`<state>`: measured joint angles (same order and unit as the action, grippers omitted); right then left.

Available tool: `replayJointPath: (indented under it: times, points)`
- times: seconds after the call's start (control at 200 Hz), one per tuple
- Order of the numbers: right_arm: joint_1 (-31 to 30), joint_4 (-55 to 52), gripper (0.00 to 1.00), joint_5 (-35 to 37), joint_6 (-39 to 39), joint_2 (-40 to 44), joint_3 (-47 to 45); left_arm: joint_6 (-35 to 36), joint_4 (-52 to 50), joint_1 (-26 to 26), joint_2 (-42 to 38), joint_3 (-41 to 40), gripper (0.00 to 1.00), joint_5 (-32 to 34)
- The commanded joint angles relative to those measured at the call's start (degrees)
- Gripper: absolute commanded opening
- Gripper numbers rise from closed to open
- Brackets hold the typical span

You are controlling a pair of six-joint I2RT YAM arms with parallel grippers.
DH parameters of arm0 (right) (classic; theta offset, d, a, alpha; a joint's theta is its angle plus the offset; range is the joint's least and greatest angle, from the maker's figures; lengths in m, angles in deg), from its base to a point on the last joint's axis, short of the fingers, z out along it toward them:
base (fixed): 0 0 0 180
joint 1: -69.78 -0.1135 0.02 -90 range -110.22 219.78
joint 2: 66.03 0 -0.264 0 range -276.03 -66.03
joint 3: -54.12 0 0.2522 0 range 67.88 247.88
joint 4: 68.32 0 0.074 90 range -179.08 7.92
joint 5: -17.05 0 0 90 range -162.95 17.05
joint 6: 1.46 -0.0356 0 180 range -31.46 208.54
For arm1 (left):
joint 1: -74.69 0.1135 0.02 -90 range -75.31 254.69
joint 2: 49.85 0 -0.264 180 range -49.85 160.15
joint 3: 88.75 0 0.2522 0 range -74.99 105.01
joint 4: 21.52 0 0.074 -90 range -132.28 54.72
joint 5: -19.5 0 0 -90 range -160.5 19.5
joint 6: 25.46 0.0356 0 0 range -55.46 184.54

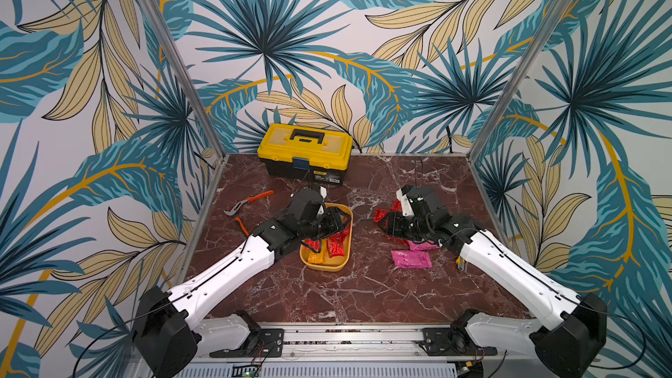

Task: Take the tea bags out of the storage box
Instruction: Pick up the tea bag from the storage box.

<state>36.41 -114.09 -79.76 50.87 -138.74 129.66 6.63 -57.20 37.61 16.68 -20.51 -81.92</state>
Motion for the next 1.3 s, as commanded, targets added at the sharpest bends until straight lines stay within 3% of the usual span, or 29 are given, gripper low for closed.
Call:
replayJointPath:
  times: [0.0,0.295,0.651,1.297]
  points:
    - [-2.8,5.5,0.54,0.7,-2.5,-3.8,2.5,-0.1,-4.6,1.7,-6.8,-5.1,0.49,4.2]
    - [-8.2,14.7,0.54,-1.2,-7.4,-17.1,8.3,-5.2,-13.5,5.3,-25.3,-16.4,0.54,8.7]
    - [-11.3,26.0,0.51,-2.5,-15.1,-28.4,11.3,-10.1,-22.8,5.8,-38.0,-21.7,0.56,11.5]
    - [-17.6,29.0,0.48,-1.8,-17.5,-32.2,7.4,-10.9,-23.6,5.9,-39.5,-22.3,0.58,11.2]
